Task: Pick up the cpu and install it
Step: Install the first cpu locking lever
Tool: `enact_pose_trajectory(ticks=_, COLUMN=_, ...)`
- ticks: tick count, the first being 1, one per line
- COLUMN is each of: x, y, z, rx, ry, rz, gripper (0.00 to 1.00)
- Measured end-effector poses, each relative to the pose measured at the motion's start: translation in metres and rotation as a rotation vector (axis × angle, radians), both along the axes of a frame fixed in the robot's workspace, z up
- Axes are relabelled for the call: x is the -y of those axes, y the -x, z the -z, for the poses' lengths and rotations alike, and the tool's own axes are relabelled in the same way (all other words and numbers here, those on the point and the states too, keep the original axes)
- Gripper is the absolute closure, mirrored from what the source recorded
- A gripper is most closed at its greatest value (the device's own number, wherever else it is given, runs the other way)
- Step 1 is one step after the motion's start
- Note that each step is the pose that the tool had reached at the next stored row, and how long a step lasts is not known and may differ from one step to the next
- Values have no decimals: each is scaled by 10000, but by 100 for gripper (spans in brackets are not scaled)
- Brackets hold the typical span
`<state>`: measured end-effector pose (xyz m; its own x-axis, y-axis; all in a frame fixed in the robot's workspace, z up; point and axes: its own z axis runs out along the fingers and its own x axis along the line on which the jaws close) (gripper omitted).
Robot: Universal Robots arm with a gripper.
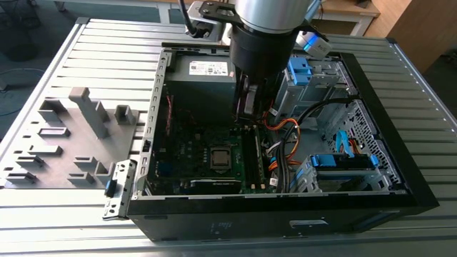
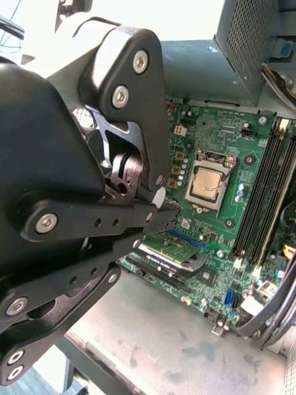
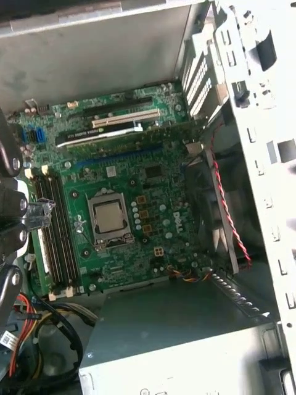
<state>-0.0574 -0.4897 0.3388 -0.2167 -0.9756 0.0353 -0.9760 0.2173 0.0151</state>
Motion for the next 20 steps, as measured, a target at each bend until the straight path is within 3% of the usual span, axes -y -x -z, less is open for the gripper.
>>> enact_pose_trajectory(ticks=6, x=0, y=-1, z=5, rx=-8, ry=-4, rz=-1, gripper=89)
enact_pose_trajectory(ticks=7, x=0, y=-1, z=9, rx=-78, ry=-32, rz=-3, gripper=89)
enact_pose_trajectory(ticks=8, x=0, y=-2, z=10, rx=-191, ry=-74, rz=-2, gripper=89)
enact_pose_trajectory(ticks=11, x=0, y=-8, z=14, rx=-600, ry=-181, rz=-1, gripper=89)
enact_pose_trajectory(ticks=12, x=0, y=-8, z=15, rx=-696, ry=-199, rz=-1, gripper=89)
enact_pose_trajectory(ticks=13, x=0, y=-9, z=15, rx=-737, ry=-210, rz=-1, gripper=89)
enact_pose_trajectory(ticks=20, x=0, y=-12, z=33, rx=-763, ry=-229, rz=-1, gripper=89)
